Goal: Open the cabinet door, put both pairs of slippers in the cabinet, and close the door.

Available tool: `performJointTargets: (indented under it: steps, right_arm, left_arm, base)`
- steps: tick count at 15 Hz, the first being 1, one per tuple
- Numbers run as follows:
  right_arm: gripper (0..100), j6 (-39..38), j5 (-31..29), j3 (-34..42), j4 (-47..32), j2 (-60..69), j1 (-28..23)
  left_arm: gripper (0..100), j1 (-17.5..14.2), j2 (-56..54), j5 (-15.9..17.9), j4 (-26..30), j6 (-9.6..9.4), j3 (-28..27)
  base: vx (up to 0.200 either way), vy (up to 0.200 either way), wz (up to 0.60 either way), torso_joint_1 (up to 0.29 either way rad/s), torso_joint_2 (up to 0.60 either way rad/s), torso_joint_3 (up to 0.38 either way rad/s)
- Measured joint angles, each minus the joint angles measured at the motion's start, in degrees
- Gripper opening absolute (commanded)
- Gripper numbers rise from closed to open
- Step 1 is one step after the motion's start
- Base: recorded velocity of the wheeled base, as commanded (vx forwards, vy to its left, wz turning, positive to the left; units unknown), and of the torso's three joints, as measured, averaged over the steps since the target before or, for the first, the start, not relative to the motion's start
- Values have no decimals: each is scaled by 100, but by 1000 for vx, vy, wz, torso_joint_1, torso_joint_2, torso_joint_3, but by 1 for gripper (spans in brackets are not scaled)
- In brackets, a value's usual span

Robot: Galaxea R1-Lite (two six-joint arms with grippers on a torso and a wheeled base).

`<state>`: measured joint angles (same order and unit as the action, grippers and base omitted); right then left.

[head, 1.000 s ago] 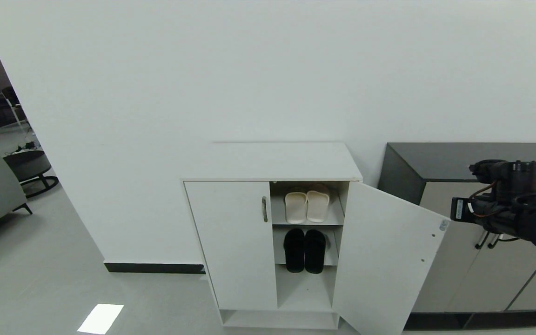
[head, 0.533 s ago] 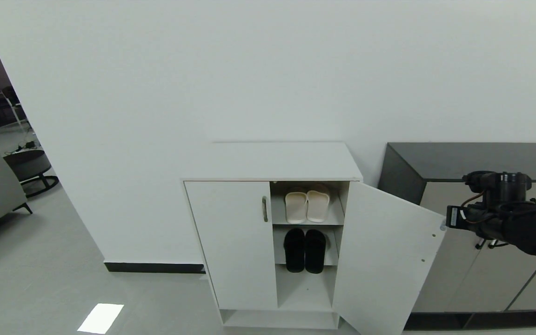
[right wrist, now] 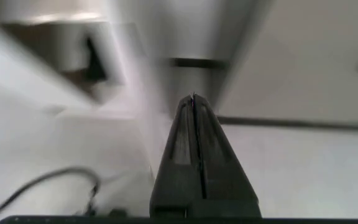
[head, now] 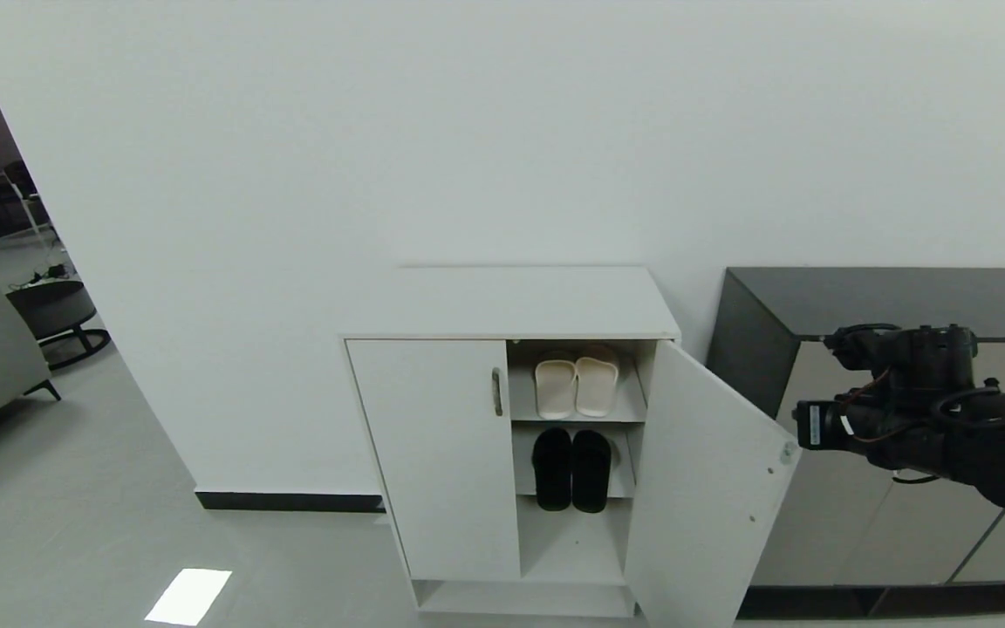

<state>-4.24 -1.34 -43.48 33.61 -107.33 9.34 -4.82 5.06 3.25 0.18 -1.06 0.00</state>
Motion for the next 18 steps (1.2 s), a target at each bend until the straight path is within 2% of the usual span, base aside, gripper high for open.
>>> performJointTargets:
  steps: [3, 9, 11, 15, 18]
  right_arm:
    - [0, -54, 141, 272, -780, 940, 750]
    - [0, -49, 161, 391, -742, 1309, 970]
    - [0, -54, 161, 496, -430, 1259, 1113]
    - [0, -55, 113, 875, 1007, 811, 1417]
    - [0, -65, 107, 1137, 1651, 427, 1657]
  left_arm:
    - [0, 5, -2, 0, 0, 0, 0]
    - [0, 2, -2, 0, 0, 0, 0]
    - [0, 5, -2, -2, -2, 0, 0]
    - [0, 2, -2, -2, 0, 2, 0]
    - [0, 2, -2, -6, 0, 2, 0]
  base:
    - [0, 0, 0, 0, 0, 0]
    - [0, 0, 0, 0, 0, 0]
    - [0, 0, 0, 0, 0, 0]
    - [0, 0, 0, 0, 0, 0]
    - [200, 0, 0, -1, -1, 4]
